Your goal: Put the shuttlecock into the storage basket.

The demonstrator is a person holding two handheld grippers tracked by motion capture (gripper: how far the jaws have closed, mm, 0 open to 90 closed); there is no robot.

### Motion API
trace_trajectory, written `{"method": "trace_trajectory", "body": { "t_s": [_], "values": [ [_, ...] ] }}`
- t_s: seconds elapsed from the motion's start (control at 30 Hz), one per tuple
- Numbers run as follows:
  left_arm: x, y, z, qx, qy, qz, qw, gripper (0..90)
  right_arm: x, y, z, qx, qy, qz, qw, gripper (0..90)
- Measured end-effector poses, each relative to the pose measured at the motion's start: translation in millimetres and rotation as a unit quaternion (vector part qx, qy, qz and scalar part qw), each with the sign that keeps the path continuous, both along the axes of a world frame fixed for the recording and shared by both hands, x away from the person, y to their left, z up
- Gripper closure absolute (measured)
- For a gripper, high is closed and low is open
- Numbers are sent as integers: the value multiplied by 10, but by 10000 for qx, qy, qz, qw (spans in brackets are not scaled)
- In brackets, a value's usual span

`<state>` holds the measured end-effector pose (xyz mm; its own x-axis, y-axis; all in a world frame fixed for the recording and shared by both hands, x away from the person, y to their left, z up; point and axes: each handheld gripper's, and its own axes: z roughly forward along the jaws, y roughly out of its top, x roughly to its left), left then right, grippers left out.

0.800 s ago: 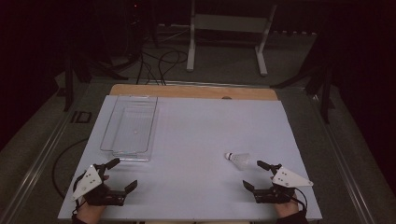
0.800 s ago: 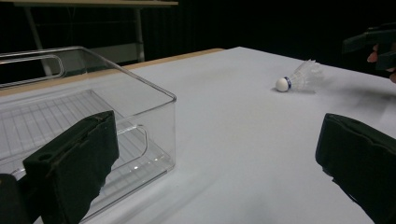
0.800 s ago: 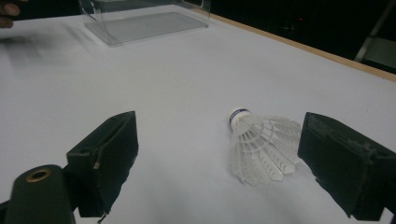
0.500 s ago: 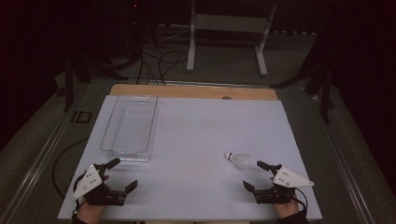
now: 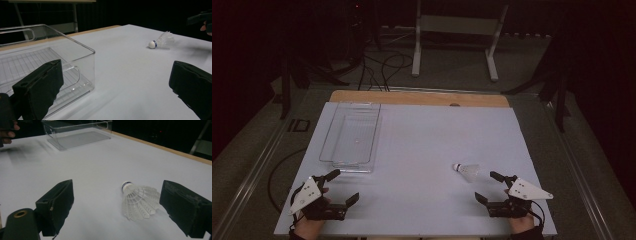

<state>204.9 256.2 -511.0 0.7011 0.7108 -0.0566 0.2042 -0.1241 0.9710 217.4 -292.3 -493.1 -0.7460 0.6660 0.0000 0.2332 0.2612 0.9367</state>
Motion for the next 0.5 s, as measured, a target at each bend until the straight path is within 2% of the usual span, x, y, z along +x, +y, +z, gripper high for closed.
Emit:
{"method": "trace_trajectory", "body": {
  "t_s": [0.27, 0.5],
  "values": [
    [4, -4, 1, 2, -10, -21, 10000, 2, -36, -44, 148, 7, 1, -85, 10000, 111],
    [11, -7, 1, -15, 4, -23, 10000, 2, -73, -69, 434, 7, 10, -212, 9998, 110]
  ]
}}
